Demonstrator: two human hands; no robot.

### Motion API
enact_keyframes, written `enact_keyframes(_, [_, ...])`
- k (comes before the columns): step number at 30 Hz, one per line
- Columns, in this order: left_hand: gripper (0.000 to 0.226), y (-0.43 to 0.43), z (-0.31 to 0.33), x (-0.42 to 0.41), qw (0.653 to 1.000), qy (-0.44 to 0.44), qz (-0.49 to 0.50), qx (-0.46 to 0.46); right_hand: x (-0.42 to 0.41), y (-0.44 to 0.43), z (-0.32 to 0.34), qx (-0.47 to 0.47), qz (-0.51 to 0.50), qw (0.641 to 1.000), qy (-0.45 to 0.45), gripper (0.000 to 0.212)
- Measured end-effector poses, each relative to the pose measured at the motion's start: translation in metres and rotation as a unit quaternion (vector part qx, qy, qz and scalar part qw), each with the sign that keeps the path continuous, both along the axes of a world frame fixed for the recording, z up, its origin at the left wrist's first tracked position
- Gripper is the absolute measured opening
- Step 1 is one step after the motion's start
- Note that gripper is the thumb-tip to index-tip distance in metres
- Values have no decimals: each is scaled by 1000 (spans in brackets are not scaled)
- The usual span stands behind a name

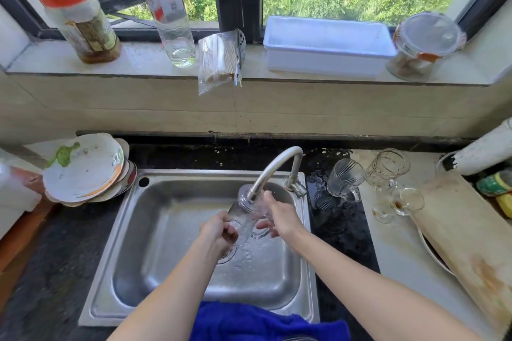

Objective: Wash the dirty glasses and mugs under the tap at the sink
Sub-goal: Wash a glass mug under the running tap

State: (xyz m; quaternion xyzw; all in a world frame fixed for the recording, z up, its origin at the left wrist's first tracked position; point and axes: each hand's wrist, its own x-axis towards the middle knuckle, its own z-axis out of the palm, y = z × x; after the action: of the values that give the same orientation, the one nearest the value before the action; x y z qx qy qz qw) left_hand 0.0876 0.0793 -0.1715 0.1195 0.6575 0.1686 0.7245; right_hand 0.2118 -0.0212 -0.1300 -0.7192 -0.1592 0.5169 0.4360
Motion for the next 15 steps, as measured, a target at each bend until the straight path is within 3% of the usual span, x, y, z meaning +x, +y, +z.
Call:
enact_keyframes(2, [29,-2,2,1,1000,-1,-7,-6,9,-16,-2,17,55,997,52,36])
enact_keyframes(5, [28,-10,7,8,996,29,-83,13,17,-25,-1,12,150,988,35,23])
enact_keyframes(7, [17,-15,11,15,984,51,-167,38,18,-23,1,10,159,987,29,24])
enact_keyframes(10, [14,-18,20,24,941,80,-306,121,22,-21,3,3,133,991,26,27])
enact_keyframes(15, [23,-13,42,43,851,141,-382,331,30,-38,8,-25,95,993,-66,34])
